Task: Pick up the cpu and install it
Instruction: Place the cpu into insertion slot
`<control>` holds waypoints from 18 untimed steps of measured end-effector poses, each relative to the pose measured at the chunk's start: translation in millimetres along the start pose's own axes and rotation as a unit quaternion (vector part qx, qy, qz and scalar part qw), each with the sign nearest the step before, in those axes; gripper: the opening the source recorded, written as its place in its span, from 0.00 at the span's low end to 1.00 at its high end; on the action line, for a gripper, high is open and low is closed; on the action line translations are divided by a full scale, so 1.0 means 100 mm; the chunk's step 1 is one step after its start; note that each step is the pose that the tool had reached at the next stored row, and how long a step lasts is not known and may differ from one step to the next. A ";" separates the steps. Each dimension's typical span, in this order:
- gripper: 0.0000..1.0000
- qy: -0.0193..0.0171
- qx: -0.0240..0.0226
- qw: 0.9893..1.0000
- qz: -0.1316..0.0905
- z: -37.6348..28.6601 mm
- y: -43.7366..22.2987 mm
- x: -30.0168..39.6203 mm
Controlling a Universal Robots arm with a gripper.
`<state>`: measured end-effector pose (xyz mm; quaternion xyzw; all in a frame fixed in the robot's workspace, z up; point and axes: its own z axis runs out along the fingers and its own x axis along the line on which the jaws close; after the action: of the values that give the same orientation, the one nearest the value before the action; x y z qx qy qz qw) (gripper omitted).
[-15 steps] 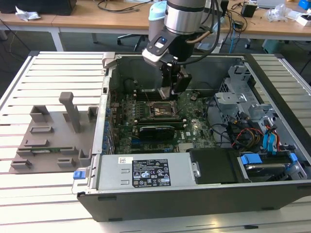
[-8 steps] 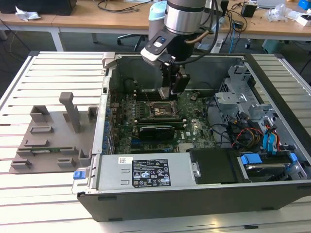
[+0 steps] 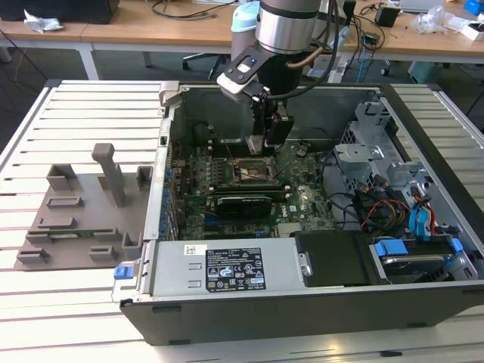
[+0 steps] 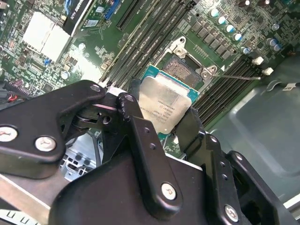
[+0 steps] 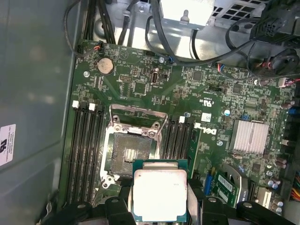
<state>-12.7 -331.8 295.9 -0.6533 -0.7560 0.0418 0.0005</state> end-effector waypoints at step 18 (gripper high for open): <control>0.55 0.002 -0.014 0.998 0.057 0.006 -0.001 0.000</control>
<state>-12.8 -331.8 295.4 -0.6957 -0.7177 0.0298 -0.0095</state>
